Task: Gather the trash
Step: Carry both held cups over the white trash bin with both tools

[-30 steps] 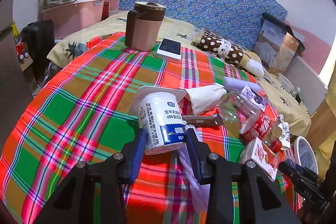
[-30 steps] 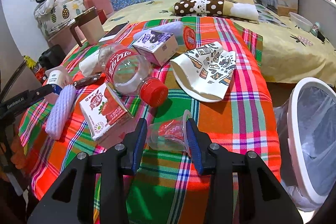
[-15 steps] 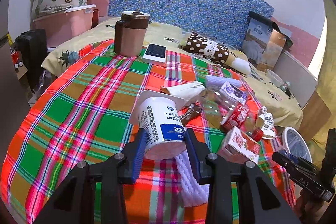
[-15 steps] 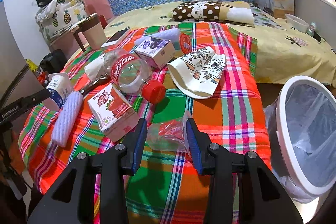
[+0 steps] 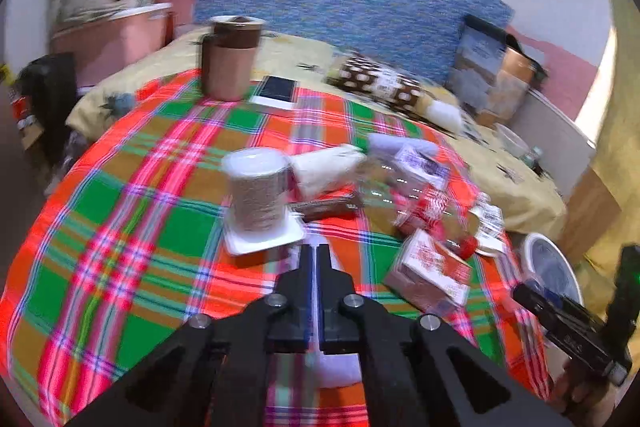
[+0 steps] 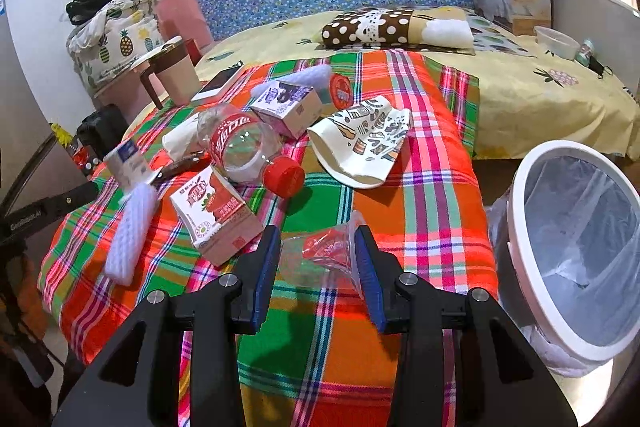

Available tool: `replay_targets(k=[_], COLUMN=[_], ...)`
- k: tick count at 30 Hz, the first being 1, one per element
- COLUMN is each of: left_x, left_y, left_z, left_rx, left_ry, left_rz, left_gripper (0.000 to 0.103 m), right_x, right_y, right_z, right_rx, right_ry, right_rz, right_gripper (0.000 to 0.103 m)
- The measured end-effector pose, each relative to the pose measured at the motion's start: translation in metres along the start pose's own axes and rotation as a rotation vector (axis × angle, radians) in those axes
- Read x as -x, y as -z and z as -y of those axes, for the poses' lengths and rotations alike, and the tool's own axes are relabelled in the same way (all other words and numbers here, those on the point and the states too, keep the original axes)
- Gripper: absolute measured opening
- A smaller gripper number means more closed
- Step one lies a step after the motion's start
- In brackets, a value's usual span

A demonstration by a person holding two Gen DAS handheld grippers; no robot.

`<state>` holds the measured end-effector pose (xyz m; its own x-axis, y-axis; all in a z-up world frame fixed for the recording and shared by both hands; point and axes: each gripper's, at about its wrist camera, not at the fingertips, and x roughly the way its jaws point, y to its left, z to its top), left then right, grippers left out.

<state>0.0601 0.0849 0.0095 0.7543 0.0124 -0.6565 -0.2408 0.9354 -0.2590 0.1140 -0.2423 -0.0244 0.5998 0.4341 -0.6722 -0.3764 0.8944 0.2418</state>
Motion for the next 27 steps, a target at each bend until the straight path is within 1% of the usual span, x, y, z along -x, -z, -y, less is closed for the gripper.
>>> replay_targets(k=[1,2,3,4,5,8,14,17,18,19,23,27], left_x=[0.002,0.003,0.003,0.001,-0.003,-0.014,-0.037,-0.049,-0.052,-0.054,-0.053,-0.043], left_y=[-0.001,-0.003,-0.006,-0.008,-0.01,-0.015,-0.015,-0.019,-0.02,-0.022,-0.026,-0.03], left_z=[-0.004,-0.01,-0.017,-0.022,-0.026,-0.029,-0.018,-0.017,-0.017,-0.017,-0.019,-0.018], left_rx=[0.012,0.033,0.055,0.063,0.069,0.06,0.008,-0.002,-0.002,-0.002,-0.009,-0.023], left_ry=[-0.019,-0.03,-0.036,-0.043,-0.049,-0.054,-0.054,-0.072,-0.073,-0.073,-0.084,-0.093], left_rz=[0.018,0.029,0.029,0.03,0.034,0.016,-0.006,-0.009,-0.006,-0.005,0.017,0.047], left_gripper=[0.012,0.028,0.047,0.053,0.056,0.056,0.058,0.058,0.051,0.051,0.05,0.05], right_x=[0.0,0.0,-0.001,-0.001,-0.001,-0.004,-0.009,-0.01,-0.01,-0.01,-0.009,-0.007], right_y=[0.0,0.0,0.0,0.0,0.0,-0.002,-0.002,-0.003,-0.003,-0.003,-0.005,-0.007], right_z=[0.001,0.001,0.001,0.001,0.002,0.002,-0.001,0.0,0.0,0.0,0.002,0.002], right_rx=[-0.001,-0.002,-0.002,-0.003,-0.004,-0.009,-0.005,-0.007,-0.007,-0.008,-0.011,-0.011], right_ry=[0.001,0.001,0.001,0.001,0.0,0.001,0.004,0.005,0.006,0.008,0.01,0.008], right_rz=[-0.001,-0.001,-0.002,-0.002,-0.003,-0.006,-0.018,-0.023,-0.024,-0.024,-0.019,-0.012], right_gripper=[0.041,0.041,0.041,0.041,0.041,0.041,0.041,0.041,0.041,0.041,0.041,0.041])
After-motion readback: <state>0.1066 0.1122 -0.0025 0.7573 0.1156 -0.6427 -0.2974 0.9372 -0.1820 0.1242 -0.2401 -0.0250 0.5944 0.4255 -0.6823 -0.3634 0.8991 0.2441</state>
